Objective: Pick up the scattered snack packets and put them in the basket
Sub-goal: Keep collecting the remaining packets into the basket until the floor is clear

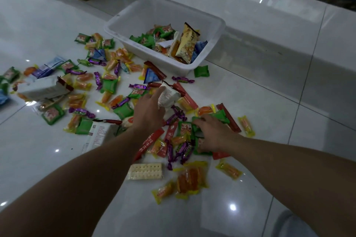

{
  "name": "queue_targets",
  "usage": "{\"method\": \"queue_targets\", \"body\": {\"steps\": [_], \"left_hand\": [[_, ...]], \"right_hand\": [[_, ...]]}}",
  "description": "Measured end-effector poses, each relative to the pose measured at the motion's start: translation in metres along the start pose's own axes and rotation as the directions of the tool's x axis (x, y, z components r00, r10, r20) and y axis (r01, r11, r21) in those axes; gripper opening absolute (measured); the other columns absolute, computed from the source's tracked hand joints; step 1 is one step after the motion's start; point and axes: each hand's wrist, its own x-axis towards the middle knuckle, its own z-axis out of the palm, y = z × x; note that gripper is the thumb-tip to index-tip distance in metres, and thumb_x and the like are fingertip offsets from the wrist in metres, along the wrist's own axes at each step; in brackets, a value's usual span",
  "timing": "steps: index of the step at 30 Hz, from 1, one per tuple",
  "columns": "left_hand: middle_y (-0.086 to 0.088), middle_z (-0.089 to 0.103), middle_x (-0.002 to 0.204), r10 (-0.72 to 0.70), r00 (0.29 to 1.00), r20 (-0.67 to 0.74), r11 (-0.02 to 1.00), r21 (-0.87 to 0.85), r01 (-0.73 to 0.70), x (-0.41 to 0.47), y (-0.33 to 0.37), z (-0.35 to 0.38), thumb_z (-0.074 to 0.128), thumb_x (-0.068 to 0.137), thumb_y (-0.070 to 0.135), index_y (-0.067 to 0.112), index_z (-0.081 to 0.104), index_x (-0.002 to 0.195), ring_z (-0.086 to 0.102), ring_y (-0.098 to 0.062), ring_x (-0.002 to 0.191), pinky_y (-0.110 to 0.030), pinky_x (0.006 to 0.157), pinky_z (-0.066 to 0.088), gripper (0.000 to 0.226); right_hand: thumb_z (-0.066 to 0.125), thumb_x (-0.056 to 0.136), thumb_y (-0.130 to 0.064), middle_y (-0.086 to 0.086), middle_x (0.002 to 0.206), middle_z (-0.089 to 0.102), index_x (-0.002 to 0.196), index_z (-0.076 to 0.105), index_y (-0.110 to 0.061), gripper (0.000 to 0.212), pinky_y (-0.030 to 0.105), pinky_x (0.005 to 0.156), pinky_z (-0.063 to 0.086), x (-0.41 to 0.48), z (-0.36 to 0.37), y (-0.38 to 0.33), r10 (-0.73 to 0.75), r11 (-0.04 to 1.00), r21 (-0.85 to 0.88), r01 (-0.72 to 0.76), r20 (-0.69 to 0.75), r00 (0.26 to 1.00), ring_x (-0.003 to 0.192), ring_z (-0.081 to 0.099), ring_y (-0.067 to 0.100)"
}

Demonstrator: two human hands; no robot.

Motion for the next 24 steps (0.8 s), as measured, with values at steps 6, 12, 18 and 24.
{"method": "queue_targets", "body": {"steps": [6, 12, 18, 24], "left_hand": [[-0.013, 0.048, 0.138, -0.029, 1.0, 0.007, 1.0, -0.008, 0.029, -0.003, -0.003, -0.003, 0.06, 0.091, 0.016, 0.031, 0.032, 0.145, 0.04, -0.03, 0.124, -0.042, 0.099, 0.035, 0.063], [-0.013, 0.046, 0.139, -0.031, 0.999, -0.02, 1.0, 0.004, 0.031, 0.001, -0.004, -0.008, 0.062, 0.089, 0.017, 0.029, 0.032, 0.146, 0.04, -0.029, 0.126, -0.045, 0.101, 0.036, 0.065], [-0.016, 0.049, 0.135, -0.019, 0.999, -0.04, 1.0, 0.007, 0.019, 0.001, -0.002, -0.014, 0.061, 0.09, 0.017, 0.029, 0.034, 0.145, 0.044, -0.03, 0.119, -0.043, 0.095, 0.04, 0.063], [-0.016, 0.05, 0.132, -0.016, 0.999, -0.04, 1.0, -0.005, 0.016, -0.001, -0.001, -0.018, 0.061, 0.089, 0.016, 0.028, 0.035, 0.144, 0.044, -0.03, 0.117, -0.043, 0.093, 0.042, 0.062]], "right_hand": [[0.068, 0.083, -0.02, 0.011, 0.127, 0.041, 0.139, 0.035, -0.023, 0.065, 0.044, 0.085, 0.05, 0.01, 0.0, 0.004, -0.062, 0.997, -0.039, 0.061, -0.017, 0.998, 0.113, 0.048, 0.032], [0.052, 0.087, 0.003, 0.013, 0.123, 0.039, 0.136, 0.035, -0.021, 0.057, 0.035, 0.064, 0.044, 0.011, 0.001, 0.002, -0.111, 0.994, -0.026, 0.11, -0.064, 0.992, 0.094, 0.056, 0.034], [0.054, 0.08, 0.01, 0.011, 0.123, 0.039, 0.135, 0.042, -0.02, 0.064, 0.043, 0.086, 0.049, 0.021, -0.002, 0.008, -0.085, 0.981, 0.163, 0.105, -0.13, 0.988, 0.106, 0.052, 0.032], [0.054, 0.081, 0.011, 0.008, 0.125, 0.039, 0.126, 0.049, -0.021, 0.055, 0.041, 0.084, 0.05, 0.016, 0.002, 0.005, -0.047, 0.984, 0.166, 0.066, -0.117, 0.992, 0.102, 0.052, 0.029]]}}
